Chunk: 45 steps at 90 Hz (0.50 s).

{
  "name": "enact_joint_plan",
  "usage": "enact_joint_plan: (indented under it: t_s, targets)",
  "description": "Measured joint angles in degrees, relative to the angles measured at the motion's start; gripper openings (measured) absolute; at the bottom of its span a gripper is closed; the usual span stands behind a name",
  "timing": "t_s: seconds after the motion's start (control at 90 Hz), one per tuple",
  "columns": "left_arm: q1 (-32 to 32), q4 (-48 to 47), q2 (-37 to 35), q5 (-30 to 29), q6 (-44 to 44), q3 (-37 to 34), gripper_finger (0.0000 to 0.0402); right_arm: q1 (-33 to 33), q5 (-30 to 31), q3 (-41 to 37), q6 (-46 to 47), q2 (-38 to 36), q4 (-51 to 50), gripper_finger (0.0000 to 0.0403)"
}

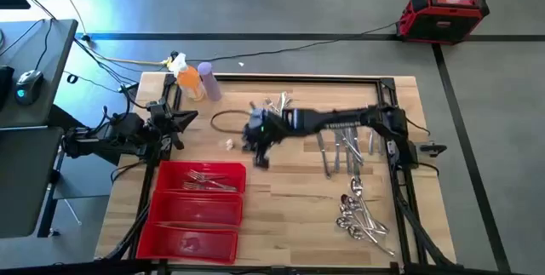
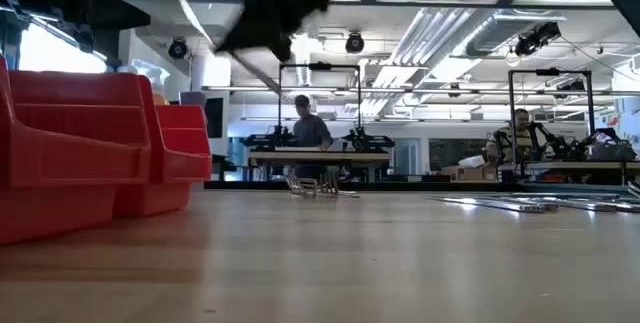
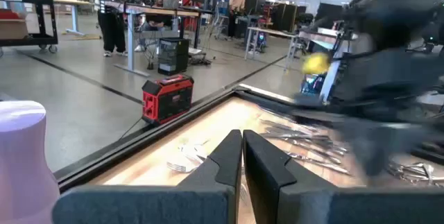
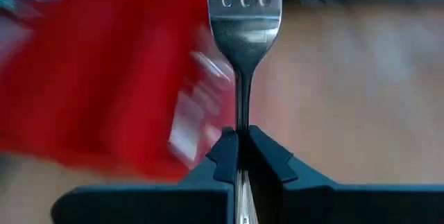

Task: Sort silverware
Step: Put the silver fork in the top red bin

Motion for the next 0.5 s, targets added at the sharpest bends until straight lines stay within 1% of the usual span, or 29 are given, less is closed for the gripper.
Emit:
enact_joint_plan:
  t_s: [0.067, 0.111, 0.244, 0.378, 0.5]
  targets:
    - [0.01, 0.10, 0.01, -0.02, -0.04, 0.00, 0.0000, 2.46, -3.26, -0.23, 3.10, 0.54, 9.48, 0.0000]
    - [0.00, 0.10, 0.02, -0.02, -0.09, 0.00, 0.0000, 3.84, -4.33, -0.27, 4.33, 1.28, 14.23, 0.0000]
    - [0.00, 0.15, 0.02, -0.24, -0.50, 0.00, 0.0000, 6.62, -2.82, -0.27, 5.00, 5.10, 24.46, 0.0000]
    - [0.02, 0.13, 0.02, -0.26, -0.56, 0.00, 0.0000, 6.83, 1.51, -0.40, 4.70, 10.16, 28.26, 0.0000]
    - [0.01, 0.06, 0.00, -0.36, -1.07, 0.00, 0.0000, 6.03, 2.40, -0.47, 5.20, 13.21, 29.13, 0.0000]
